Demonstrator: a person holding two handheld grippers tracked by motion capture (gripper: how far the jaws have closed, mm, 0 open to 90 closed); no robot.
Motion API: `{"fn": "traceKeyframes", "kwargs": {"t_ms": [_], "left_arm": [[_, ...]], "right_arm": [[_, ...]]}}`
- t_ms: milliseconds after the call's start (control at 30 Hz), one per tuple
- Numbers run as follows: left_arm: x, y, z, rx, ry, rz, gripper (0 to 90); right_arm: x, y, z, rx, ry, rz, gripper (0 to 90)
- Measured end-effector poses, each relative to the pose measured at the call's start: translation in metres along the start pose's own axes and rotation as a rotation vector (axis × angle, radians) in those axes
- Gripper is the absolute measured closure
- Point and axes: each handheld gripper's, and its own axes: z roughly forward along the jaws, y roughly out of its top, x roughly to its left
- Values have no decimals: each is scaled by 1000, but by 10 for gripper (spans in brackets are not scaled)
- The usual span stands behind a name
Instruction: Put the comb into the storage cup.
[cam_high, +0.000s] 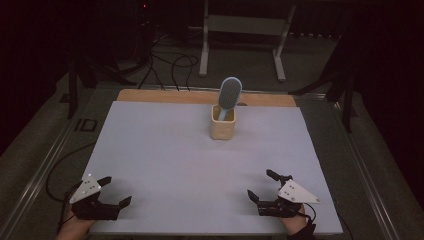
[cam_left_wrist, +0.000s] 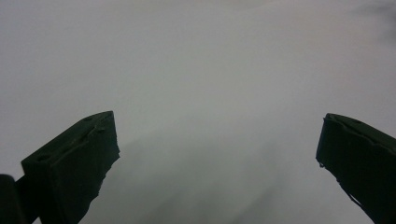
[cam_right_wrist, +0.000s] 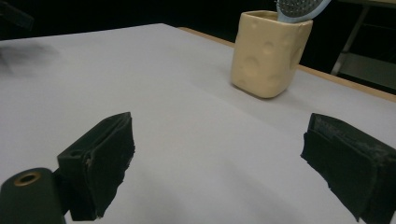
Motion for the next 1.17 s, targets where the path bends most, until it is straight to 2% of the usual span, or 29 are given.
{"fn": "traceKeyframes", "kwargs": {"t_ms": [133, 367, 467, 1167], "left_arm": [[1, -6, -2, 2, 16, -21, 0], [6, -7, -2, -32, 16, -45, 0], [5, -7, 0, -23, 13, -34, 0], [4, -9, 1, -29, -8, -43, 0]], "right_arm": [[0, 0, 0, 1, 3, -2, 88], [0, 0, 1, 2, 9, -2, 88], [0, 0, 2, 2, 8, -1, 88], [0, -1, 4, 8, 14, 0, 88]]}}
